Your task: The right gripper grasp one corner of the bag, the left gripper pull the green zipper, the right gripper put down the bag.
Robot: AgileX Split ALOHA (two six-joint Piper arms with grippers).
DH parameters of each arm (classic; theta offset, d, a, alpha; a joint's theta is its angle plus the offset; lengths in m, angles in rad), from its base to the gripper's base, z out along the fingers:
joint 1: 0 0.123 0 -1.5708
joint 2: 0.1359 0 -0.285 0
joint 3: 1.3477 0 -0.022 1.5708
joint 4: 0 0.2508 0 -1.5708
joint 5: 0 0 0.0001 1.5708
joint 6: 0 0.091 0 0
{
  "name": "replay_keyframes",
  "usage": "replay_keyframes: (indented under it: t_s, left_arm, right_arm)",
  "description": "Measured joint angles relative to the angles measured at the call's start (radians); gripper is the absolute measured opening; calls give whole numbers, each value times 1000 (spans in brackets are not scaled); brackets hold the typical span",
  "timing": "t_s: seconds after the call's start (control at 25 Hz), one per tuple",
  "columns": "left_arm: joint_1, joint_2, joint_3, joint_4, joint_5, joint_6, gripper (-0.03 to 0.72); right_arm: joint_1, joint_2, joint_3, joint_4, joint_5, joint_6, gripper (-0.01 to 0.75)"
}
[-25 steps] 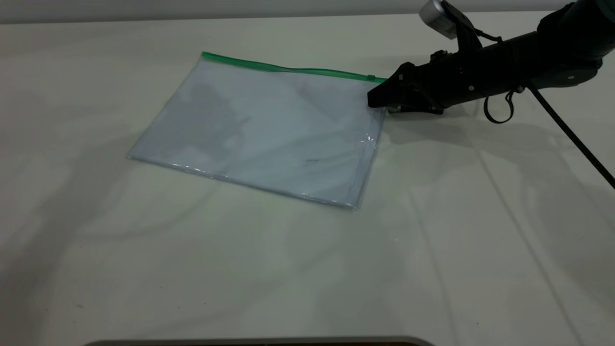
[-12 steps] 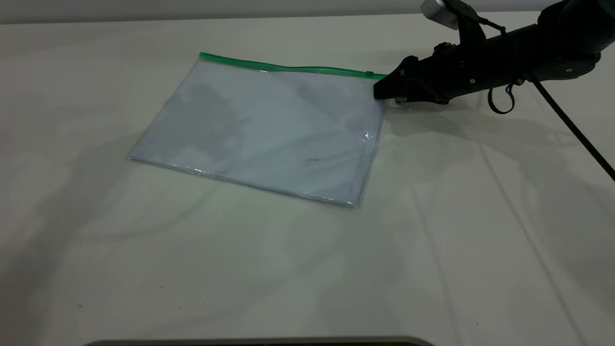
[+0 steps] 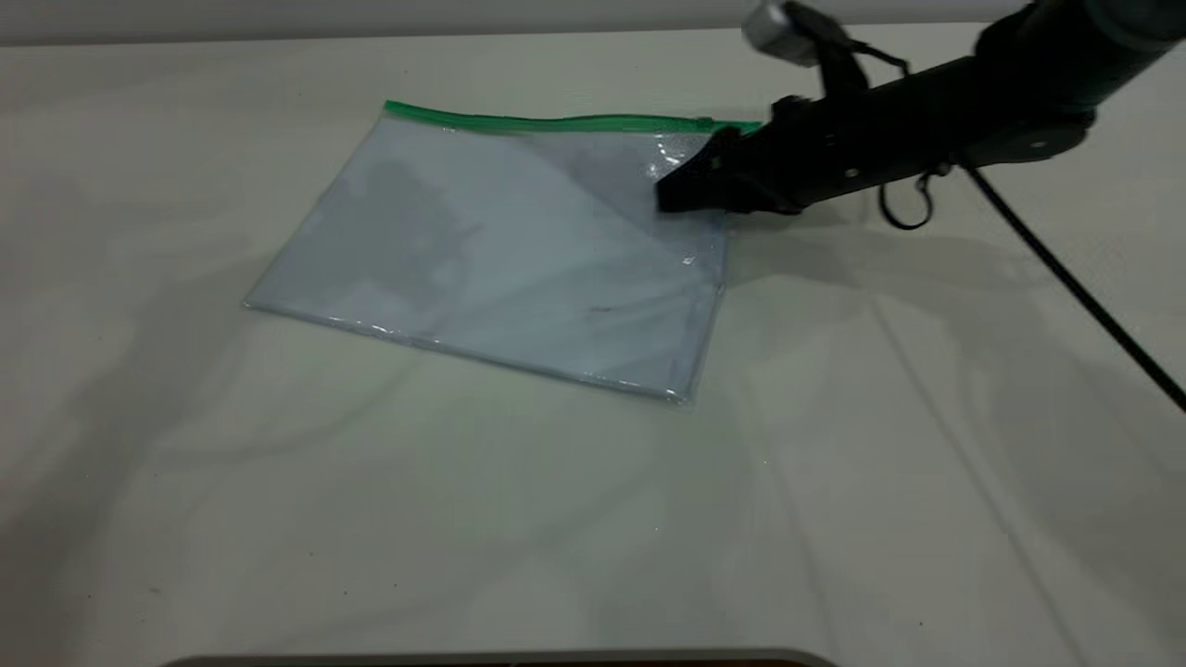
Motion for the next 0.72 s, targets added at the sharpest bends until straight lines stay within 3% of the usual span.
replay_keyframes:
  t_s: [0.08,0.16,0.36,0.56,0.72]
  left_arm:
    - [0,0,0,0,0,0,550]
    - [0,0,0,0,0,0,550]
    - [0,0,0,1,0,7,550]
    - [-5,1,-1,5,62,39,550]
    - [-34,19,-12,8,134,119,550]
  right_arm:
    - [7,0,0,0,-6,-1,526]
    - [7,1,0,0,-6,-1,439]
    - [3,1,0,2,11,8,57]
    - [2,-15,0,-77,60,52,35]
    - [3,-101,0,-307,64,157,35]
